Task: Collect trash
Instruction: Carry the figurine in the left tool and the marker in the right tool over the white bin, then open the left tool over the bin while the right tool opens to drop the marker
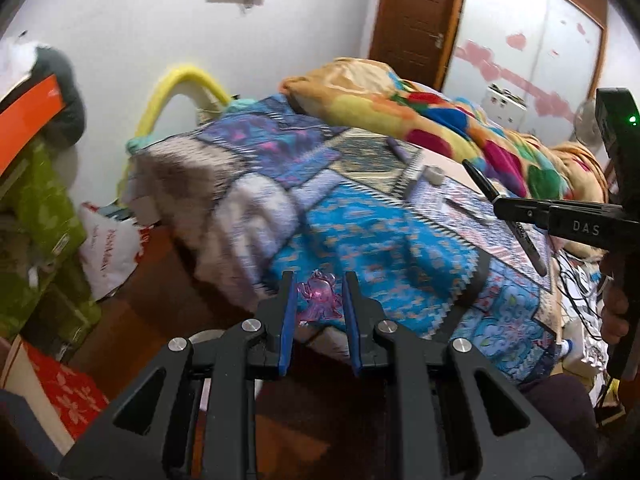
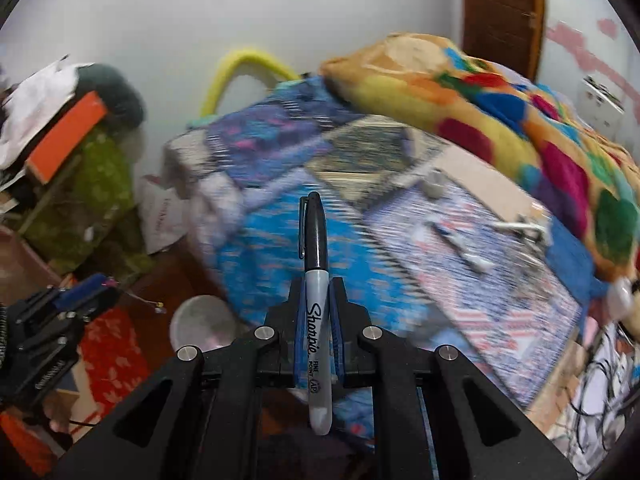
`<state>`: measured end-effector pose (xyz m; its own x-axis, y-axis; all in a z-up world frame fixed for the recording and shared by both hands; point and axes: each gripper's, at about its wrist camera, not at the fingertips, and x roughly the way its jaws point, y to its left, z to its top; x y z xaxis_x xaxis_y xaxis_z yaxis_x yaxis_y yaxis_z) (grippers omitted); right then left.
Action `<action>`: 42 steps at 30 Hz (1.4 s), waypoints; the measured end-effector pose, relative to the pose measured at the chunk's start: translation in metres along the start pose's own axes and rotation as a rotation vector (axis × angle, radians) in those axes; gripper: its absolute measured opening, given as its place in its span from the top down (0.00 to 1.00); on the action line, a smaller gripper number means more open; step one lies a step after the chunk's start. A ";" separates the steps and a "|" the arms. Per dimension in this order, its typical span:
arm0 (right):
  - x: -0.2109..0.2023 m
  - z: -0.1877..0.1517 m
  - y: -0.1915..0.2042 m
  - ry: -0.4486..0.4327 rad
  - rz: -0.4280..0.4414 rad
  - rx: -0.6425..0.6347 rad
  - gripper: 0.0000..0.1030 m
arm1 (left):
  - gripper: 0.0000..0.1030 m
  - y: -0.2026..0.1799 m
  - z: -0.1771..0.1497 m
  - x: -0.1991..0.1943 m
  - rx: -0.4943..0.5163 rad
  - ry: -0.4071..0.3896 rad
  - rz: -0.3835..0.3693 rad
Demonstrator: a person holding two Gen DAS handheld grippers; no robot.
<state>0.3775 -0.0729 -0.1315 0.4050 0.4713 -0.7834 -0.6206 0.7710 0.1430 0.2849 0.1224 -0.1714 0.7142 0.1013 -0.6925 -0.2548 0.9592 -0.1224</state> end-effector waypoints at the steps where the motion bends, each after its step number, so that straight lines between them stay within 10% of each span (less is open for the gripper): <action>1: 0.006 0.002 0.016 0.004 0.023 -0.019 0.90 | 0.79 0.008 -0.003 -0.002 -0.007 0.000 0.011; 15: 0.102 -0.005 0.148 0.185 0.211 -0.179 0.90 | 0.79 0.123 -0.041 0.023 -0.143 0.116 0.114; 37: 0.253 -0.029 0.226 0.501 0.278 -0.233 0.88 | 0.79 0.193 -0.119 0.162 -0.222 0.474 0.170; 42: 0.251 -0.026 0.224 0.483 0.255 -0.253 0.74 | 0.56 0.197 -0.117 0.168 -0.257 0.498 0.198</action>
<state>0.3229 0.2075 -0.3120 -0.0919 0.3343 -0.9380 -0.8228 0.5050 0.2606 0.2779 0.2975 -0.3953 0.2608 0.0756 -0.9624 -0.5460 0.8337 -0.0825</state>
